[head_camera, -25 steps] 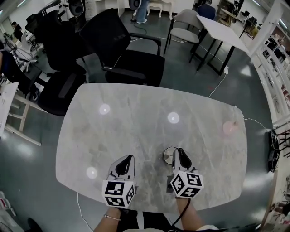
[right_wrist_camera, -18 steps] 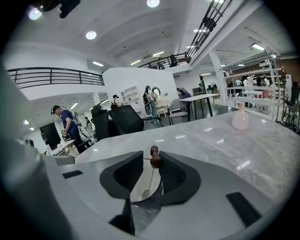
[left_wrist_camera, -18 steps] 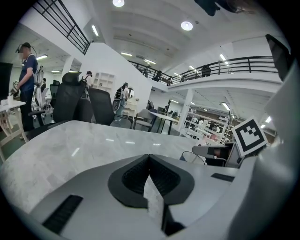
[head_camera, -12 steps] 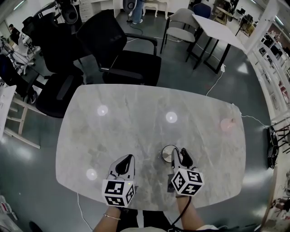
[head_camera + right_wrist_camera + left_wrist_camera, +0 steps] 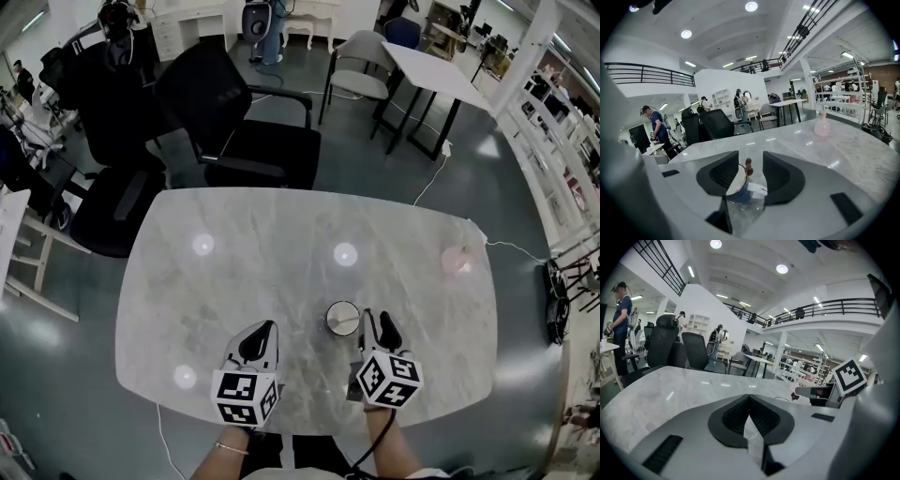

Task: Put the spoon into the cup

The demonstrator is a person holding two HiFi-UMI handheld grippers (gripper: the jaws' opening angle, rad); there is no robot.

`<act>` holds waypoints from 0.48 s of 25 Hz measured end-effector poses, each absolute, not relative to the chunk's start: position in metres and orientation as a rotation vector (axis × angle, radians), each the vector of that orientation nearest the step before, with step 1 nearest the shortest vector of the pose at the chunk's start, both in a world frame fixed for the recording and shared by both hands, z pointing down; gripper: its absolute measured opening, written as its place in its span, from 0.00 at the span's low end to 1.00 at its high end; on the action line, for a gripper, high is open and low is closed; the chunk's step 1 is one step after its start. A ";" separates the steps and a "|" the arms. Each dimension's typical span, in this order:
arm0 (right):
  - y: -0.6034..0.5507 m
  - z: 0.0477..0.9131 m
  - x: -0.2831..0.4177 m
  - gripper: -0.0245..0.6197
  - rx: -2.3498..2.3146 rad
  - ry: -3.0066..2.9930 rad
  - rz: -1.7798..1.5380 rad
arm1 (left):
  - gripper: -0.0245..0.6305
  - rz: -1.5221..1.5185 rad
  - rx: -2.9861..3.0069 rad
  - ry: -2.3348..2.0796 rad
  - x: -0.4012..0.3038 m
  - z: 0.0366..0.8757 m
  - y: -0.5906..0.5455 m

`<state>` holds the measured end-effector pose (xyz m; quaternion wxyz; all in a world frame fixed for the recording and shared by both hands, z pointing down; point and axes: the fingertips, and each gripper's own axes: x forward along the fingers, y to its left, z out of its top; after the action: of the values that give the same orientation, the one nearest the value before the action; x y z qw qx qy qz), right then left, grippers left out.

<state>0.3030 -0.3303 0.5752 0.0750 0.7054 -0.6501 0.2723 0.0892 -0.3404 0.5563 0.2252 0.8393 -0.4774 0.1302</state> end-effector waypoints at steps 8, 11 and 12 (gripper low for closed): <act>-0.315 0.539 0.320 0.25 2.184 -1.901 0.720 | 0.07 0.330 2.367 -1.292 0.100 0.534 -0.343; -0.310 0.521 0.325 0.18 2.198 -1.895 0.665 | 0.07 0.330 2.387 -1.294 0.105 0.524 -0.346; -0.309 0.517 0.325 0.16 2.196 -1.891 0.651 | 0.07 0.326 2.396 -1.293 0.107 0.520 -0.346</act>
<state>0.3254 -0.3085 0.5170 0.0858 0.7366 -0.6343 0.2185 0.1068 -0.3463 0.5196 0.1987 0.8564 -0.4621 0.1167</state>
